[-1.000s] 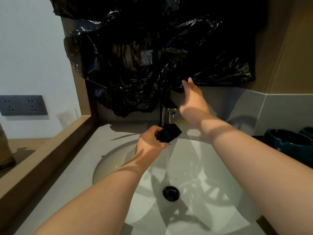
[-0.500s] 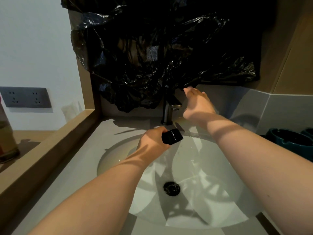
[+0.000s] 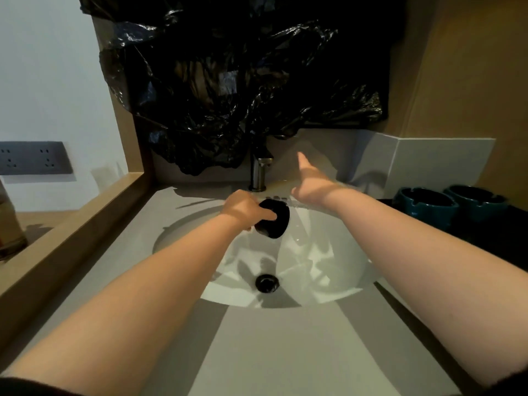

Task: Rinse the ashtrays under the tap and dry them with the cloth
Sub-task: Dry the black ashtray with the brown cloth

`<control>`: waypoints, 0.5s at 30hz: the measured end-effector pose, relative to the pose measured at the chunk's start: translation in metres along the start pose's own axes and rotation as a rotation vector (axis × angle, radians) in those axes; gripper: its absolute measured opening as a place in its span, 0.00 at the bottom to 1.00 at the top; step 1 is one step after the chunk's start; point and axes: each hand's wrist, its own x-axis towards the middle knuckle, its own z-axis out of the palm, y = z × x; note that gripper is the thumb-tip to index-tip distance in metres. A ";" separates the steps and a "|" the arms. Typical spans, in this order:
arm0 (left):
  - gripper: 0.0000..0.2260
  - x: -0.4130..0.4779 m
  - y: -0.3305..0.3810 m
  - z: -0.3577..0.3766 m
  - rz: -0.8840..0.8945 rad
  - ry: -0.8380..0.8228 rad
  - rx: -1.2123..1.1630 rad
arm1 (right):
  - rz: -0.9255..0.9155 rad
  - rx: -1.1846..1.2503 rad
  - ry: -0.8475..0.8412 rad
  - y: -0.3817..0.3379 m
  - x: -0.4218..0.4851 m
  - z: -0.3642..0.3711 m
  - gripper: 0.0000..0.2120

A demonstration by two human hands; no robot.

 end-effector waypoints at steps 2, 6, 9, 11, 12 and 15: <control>0.18 -0.011 0.007 0.005 -0.181 -0.091 -0.366 | -0.001 -0.059 -0.044 0.012 -0.019 -0.009 0.35; 0.17 -0.034 0.012 0.028 -0.293 -0.174 -0.658 | -0.120 -0.316 -0.002 0.033 -0.068 -0.030 0.23; 0.18 -0.046 0.008 0.042 -0.293 -0.167 -0.623 | -0.140 -0.484 0.060 0.047 -0.100 -0.044 0.17; 0.19 -0.051 0.005 0.045 -0.268 -0.165 -0.601 | -0.132 -0.561 0.144 0.057 -0.118 -0.051 0.13; 0.19 -0.053 0.004 0.044 -0.249 -0.165 -0.601 | -0.102 -0.593 0.180 0.061 -0.128 -0.055 0.16; 0.18 -0.058 0.004 0.043 -0.207 -0.164 -0.608 | 0.031 -0.741 0.152 0.071 -0.157 -0.062 0.25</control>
